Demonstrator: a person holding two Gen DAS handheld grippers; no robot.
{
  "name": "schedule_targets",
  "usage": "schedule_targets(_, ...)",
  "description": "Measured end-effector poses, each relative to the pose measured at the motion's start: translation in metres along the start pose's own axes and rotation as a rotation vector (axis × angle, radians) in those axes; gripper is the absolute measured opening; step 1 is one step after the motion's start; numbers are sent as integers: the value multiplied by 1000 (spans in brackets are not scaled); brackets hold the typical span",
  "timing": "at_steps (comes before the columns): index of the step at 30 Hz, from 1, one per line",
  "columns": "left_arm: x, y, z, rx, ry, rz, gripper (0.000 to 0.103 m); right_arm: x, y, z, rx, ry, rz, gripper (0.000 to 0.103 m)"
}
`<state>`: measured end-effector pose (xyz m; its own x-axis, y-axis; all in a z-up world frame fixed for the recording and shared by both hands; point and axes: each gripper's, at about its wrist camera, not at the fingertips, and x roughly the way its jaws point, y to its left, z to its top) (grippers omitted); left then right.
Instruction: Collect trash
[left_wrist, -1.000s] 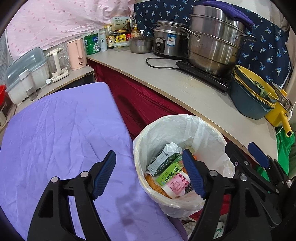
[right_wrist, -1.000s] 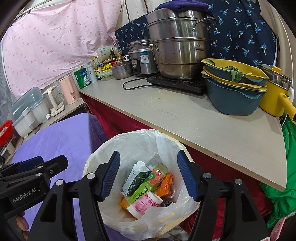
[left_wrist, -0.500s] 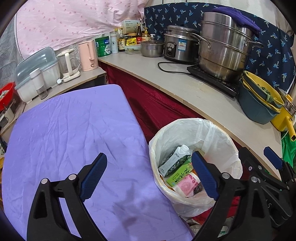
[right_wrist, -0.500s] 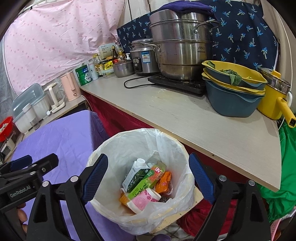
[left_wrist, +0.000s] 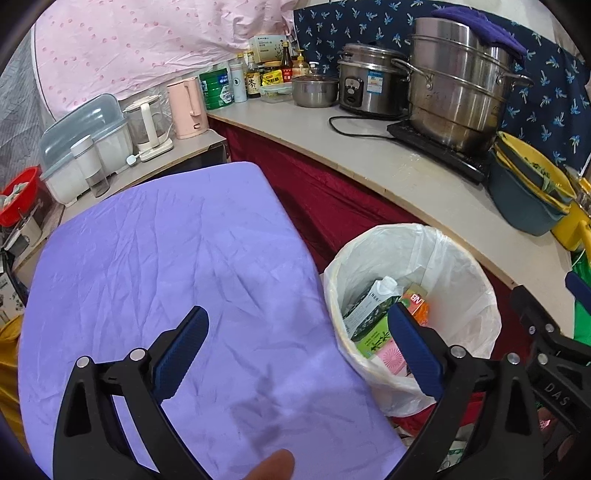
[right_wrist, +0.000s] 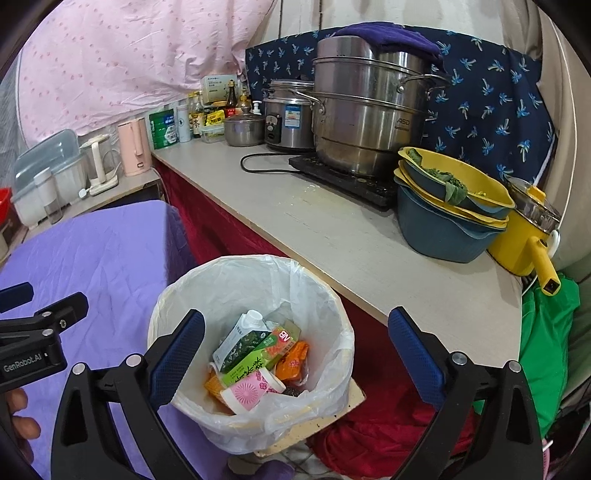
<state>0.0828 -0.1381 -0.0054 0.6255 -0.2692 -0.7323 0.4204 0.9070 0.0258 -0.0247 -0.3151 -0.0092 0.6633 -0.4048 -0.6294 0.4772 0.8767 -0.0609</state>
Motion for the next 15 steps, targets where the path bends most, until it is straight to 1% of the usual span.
schedule_targets(5,-4,7,-1,-2,10,7,93,-1,5,1,-29,21,4,96)
schedule_targets(15,-7,4,-7,39,44,22,93,-8,10,6,-50,51,20,96)
